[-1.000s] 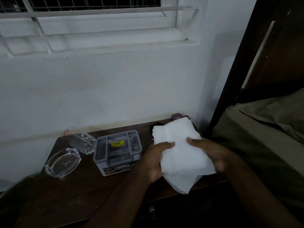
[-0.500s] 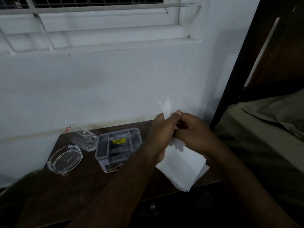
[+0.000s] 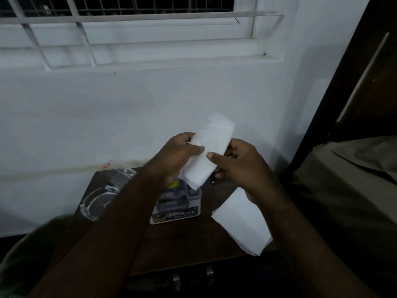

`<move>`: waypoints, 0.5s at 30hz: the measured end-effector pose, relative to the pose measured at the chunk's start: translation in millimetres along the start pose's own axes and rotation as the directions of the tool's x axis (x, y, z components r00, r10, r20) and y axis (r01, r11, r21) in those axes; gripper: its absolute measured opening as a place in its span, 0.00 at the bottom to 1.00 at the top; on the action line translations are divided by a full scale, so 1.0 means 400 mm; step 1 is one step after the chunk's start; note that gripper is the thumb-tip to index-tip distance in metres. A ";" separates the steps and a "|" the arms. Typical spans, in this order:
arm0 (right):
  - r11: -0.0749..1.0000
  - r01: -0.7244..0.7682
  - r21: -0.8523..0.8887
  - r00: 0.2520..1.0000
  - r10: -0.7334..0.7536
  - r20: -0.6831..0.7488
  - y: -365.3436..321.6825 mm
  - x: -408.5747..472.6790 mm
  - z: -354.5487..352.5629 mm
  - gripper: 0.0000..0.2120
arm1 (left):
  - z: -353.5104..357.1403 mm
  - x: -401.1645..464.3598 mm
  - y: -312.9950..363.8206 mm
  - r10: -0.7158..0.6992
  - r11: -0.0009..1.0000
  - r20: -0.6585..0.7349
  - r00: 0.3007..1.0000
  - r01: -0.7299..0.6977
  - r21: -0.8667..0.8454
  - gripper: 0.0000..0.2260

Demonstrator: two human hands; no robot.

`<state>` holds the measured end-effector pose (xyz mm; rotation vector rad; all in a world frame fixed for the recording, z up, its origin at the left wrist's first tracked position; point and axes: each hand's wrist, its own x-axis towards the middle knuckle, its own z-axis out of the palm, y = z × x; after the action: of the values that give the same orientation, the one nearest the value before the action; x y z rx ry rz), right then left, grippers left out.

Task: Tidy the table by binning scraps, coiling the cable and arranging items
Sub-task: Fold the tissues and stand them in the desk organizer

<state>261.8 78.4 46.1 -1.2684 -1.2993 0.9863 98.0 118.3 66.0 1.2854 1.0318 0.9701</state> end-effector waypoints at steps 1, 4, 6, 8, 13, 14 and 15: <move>0.999 0.027 -0.048 0.999 -0.029 -0.045 0.000 0.004 0.022 0.13 | -0.011 0.001 -0.008 0.030 0.998 -0.055 0.998 -0.027 0.051 0.07; 0.971 0.093 -0.219 0.973 -0.135 -0.189 0.009 0.014 0.069 0.08 | -0.031 -0.011 -0.048 0.272 0.945 -0.348 0.897 -0.182 0.271 0.11; 0.935 0.143 -0.326 0.945 -0.226 -0.235 0.015 0.012 0.088 0.06 | -0.045 -0.027 -0.076 0.454 0.866 -0.381 0.805 -0.298 0.401 0.07; 0.892 0.196 -0.407 0.920 -0.312 -0.239 0.021 0.000 0.102 0.04 | -0.057 -0.039 -0.104 0.472 0.821 -0.259 0.843 -0.312 0.479 0.05; 0.835 0.247 -0.491 0.908 -0.377 -0.183 0.037 -0.028 0.123 0.03 | -0.062 -0.059 -0.154 0.367 0.726 0.033 0.930 -0.308 0.615 0.08; 0.838 0.244 -0.489 0.913 -0.368 -0.174 0.041 -0.033 0.127 0.04 | -0.064 -0.063 -0.157 0.397 0.687 0.048 0.917 -0.331 0.647 0.08; 0.839 0.243 -0.486 0.917 -0.362 -0.167 0.047 -0.036 0.129 0.04 | -0.066 -0.067 -0.159 0.423 0.644 0.066 0.904 -0.351 0.680 0.08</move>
<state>212.5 71.0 18.7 -1.4223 -1.5210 0.2770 64.9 96.3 3.7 2.1687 1.2804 1.0143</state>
